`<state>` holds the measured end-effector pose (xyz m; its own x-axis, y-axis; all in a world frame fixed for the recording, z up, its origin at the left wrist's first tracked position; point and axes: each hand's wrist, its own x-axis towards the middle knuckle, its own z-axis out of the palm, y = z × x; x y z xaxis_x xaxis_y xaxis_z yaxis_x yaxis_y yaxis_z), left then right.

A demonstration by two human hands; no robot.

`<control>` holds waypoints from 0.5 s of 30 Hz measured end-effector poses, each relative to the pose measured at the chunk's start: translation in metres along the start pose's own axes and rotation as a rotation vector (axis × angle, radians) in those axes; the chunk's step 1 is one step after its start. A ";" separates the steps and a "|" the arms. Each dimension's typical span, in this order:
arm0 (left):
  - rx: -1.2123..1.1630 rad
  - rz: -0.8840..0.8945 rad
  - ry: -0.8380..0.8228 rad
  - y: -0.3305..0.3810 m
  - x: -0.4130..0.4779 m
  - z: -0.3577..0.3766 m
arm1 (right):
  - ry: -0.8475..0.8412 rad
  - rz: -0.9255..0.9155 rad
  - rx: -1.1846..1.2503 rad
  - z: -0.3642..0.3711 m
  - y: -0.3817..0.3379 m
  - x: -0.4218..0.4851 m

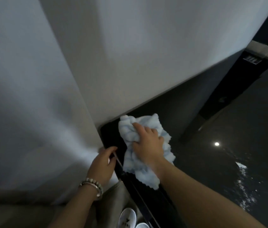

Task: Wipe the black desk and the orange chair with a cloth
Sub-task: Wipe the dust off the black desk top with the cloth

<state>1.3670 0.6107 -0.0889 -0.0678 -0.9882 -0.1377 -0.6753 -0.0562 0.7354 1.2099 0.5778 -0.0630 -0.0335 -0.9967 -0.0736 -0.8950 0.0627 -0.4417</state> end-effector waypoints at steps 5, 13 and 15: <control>-0.093 -0.163 0.019 -0.021 -0.007 -0.022 | -0.301 -0.139 -0.160 0.034 -0.036 0.038; -0.191 -0.251 0.018 -0.033 -0.014 -0.013 | -0.287 -0.251 -0.254 0.035 -0.020 0.008; -0.133 -0.200 0.042 -0.026 -0.008 -0.008 | -0.274 -0.210 -0.218 0.034 -0.015 -0.004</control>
<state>1.3911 0.6192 -0.1013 0.0903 -0.9603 -0.2641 -0.5690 -0.2674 0.7777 1.2389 0.5825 -0.0863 0.2534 -0.9343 -0.2506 -0.9441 -0.1825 -0.2744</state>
